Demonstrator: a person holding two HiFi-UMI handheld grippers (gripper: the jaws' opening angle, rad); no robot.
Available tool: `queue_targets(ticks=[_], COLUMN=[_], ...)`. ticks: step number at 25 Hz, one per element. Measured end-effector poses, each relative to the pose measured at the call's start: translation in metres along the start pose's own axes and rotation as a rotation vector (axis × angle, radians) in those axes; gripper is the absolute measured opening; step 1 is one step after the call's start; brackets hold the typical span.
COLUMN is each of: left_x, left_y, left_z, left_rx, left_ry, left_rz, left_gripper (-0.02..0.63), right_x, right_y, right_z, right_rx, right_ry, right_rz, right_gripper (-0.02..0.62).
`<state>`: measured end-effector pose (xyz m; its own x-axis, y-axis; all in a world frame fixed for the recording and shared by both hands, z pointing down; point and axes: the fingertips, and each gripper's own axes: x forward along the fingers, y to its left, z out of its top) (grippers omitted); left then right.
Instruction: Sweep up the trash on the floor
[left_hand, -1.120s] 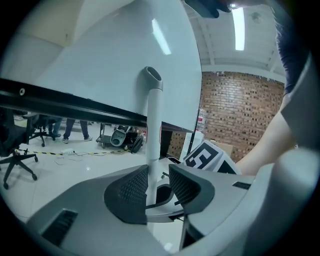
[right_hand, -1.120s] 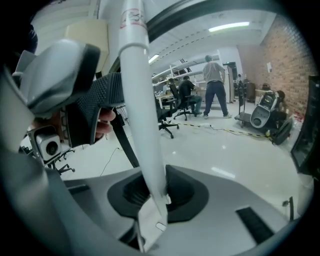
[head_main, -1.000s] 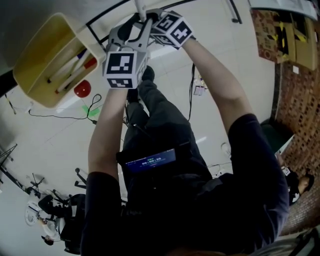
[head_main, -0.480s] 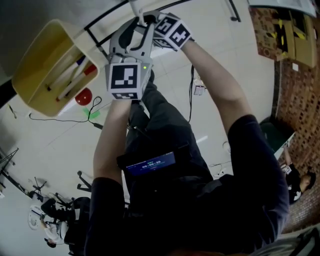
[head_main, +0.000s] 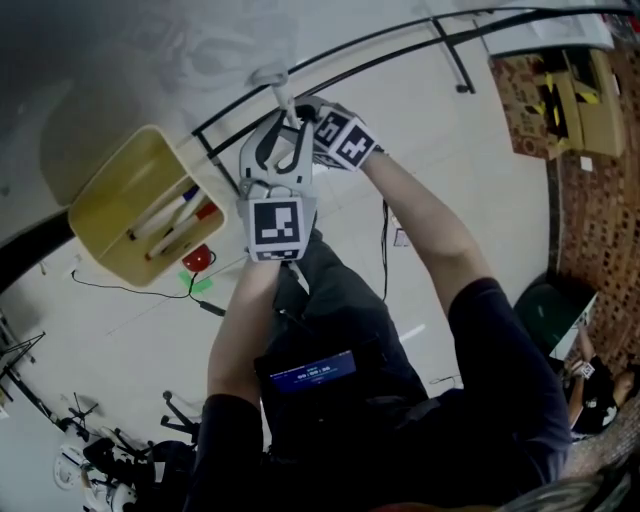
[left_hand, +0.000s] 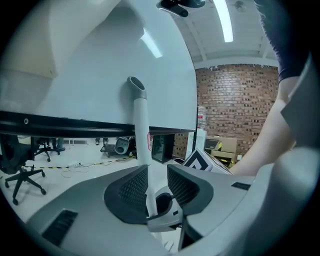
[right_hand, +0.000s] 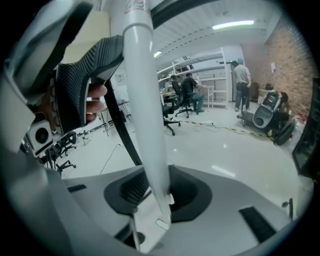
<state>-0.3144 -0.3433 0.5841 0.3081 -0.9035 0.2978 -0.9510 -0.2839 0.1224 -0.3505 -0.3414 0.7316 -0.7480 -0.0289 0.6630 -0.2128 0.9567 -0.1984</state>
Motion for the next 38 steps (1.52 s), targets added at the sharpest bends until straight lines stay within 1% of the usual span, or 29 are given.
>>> queue_targets(ticks=[1,2,3,5,7,8,9,10,11,14,17,18,20,22,24,26,29,30,32,33,34,35,36,37,38], left_x=[0.001,0.001,0.002,0.001,-0.001,-0.001,-0.001,-0.002,-0.002,-0.007,-0.015,-0.018,-0.024,-0.034,-0.047,-0.063,-0.081,-0.085,-0.095,-0.102,-0.110,-0.117,-0.124,-0.130,-0.135], left_y=[0.000,0.000,0.000,0.003,0.006,0.005,0.003,0.000,-0.002,-0.009,-0.015,-0.015,-0.017,-0.022,-0.025,-0.026,-0.041,-0.050,-0.071,-0.083,-0.096,-0.110,-0.125,-0.139,-0.152], left_z=[0.000,0.001,0.001,0.001,-0.001,-0.002,-0.003,-0.005,-0.006,-0.012,-0.017,-0.017,-0.018,-0.015,-0.007,0.007,0.038,0.049,0.074,0.087,0.098,0.108,0.116,0.122,0.128], left_rx=[0.001,-0.003,-0.009,-0.028,-0.039,-0.034,-0.025,-0.016,-0.011,-0.007,0.002,0.001,0.001,0.006,0.018,0.041,0.066,0.071,0.092,0.109,0.128,0.146,0.165,0.182,0.197], left_ry=[-0.002,-0.005,-0.008,-0.006,0.001,0.007,0.013,0.019,0.025,0.041,0.057,0.062,0.075,0.090,0.100,0.105,0.089,0.078,0.050,0.036,0.023,0.012,0.003,-0.002,-0.005], left_rz=[0.008,0.017,0.026,0.042,0.042,0.037,0.031,0.027,0.026,0.025,0.015,0.014,0.008,-0.010,-0.040,-0.082,-0.165,-0.195,-0.251,-0.278,-0.305,-0.331,-0.358,-0.384,-0.409], left_gripper=[0.112,0.112,0.112,0.114,0.114,0.115,0.120,0.120,0.120,0.120,0.120,0.120,0.120,0.120,0.120,0.118,0.114,0.114,0.112,0.101,0.050,0.031,0.008,0.008,0.008], right_x=[0.000,-0.002,-0.006,-0.020,-0.036,-0.041,-0.044,-0.045,-0.047,-0.052,-0.060,-0.065,-0.080,-0.102,-0.126,-0.154,-0.205,-0.222,-0.257,-0.276,-0.295,-0.315,-0.335,-0.355,-0.371], right_y=[0.001,0.002,0.002,0.000,-0.004,-0.005,-0.006,-0.008,-0.011,-0.019,-0.011,-0.009,-0.006,-0.002,0.006,0.018,0.038,0.045,0.063,0.074,0.087,0.100,0.113,0.125,0.137], right_z=[-0.003,-0.006,-0.009,-0.016,-0.023,-0.024,-0.022,-0.017,-0.012,-0.002,-0.009,-0.012,-0.016,-0.014,-0.002,0.021,0.055,0.063,0.077,0.083,0.086,0.088,0.089,0.089,0.087], right_rx=[0.007,0.015,0.024,0.061,0.140,0.179,0.198,0.191,0.175,0.145,0.117,0.120,0.161,0.234,0.320,0.393,0.452,0.459,0.453,0.444,0.431,0.416,0.400,0.383,0.368], right_ry=[0.009,0.013,0.008,-0.022,-0.073,-0.099,-0.115,-0.121,-0.122,-0.128,-0.115,-0.113,-0.133,-0.181,-0.253,-0.338,-0.455,-0.491,-0.557,-0.583,-0.605,-0.625,-0.643,-0.656,-0.659], right_rz=[0.002,-0.001,-0.012,-0.044,-0.067,-0.066,-0.066,-0.075,-0.093,-0.137,-0.146,-0.153,-0.173,-0.197,-0.221,-0.250,-0.291,-0.292,-0.284,-0.283,-0.286,-0.294,-0.307,-0.328,-0.355], right_gripper=[0.175,0.209,0.218,0.219,0.224,0.224,0.221,0.187,0.187,0.196,0.221,0.221,0.221,0.221,0.221,0.221,0.219,0.216,0.175,0.173,0.172,0.159,0.124,0.078,0.006])
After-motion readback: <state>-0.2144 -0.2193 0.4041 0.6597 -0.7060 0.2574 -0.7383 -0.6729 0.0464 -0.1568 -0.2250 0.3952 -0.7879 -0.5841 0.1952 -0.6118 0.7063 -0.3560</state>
